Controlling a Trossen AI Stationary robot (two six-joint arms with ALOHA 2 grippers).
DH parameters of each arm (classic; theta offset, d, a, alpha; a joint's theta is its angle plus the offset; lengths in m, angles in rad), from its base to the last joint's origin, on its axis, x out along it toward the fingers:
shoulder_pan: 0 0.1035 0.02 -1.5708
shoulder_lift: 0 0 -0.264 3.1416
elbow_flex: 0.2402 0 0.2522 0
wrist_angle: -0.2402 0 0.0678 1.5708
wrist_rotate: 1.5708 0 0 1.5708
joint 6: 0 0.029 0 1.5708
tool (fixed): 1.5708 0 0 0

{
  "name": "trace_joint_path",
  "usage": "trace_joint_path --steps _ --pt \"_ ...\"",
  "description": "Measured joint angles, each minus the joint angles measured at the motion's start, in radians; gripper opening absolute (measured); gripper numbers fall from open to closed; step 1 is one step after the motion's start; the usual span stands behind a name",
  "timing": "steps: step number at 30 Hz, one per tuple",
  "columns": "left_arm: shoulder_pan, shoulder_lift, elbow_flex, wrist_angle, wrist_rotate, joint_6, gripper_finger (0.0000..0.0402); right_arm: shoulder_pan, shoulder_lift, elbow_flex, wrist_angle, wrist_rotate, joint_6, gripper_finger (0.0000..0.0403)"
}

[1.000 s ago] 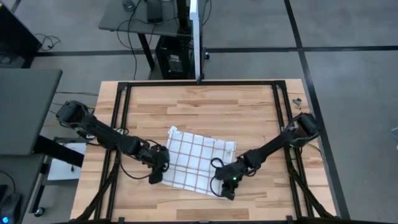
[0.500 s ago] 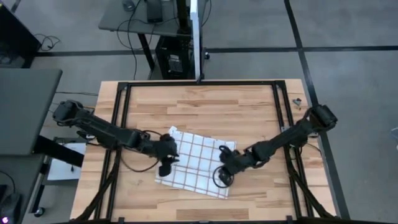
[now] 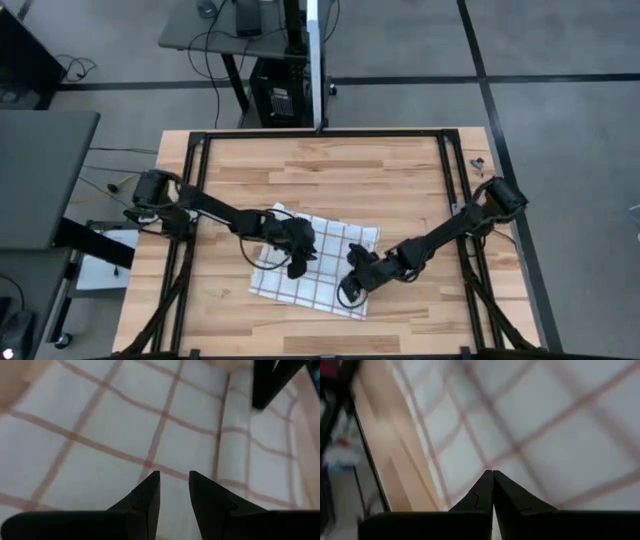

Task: Roll towel
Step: Roll the white stripe kitchen towel

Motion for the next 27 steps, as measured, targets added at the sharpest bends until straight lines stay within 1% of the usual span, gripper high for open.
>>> trace_joint_path --steps 4,10,21,27 --pt "0.019 0.026 0.005 0.041 0.001 0.026 0.0086 -0.003 0.016 -0.003 -0.087 0.008 0.083 0.0" --pt "0.067 0.043 -0.001 0.032 -0.002 0.031 0.0086 0.019 0.055 -0.002 -0.064 -0.001 0.146 0.0" --pt "0.138 0.069 -0.01 0.024 0.007 0.037 0.0086 0.025 0.055 -0.001 -0.087 -0.025 0.155 0.0" --pt "0.18 0.07 -0.011 0.02 0.002 0.033 0.0086 0.037 0.055 -0.001 -0.031 -0.044 0.156 0.0"
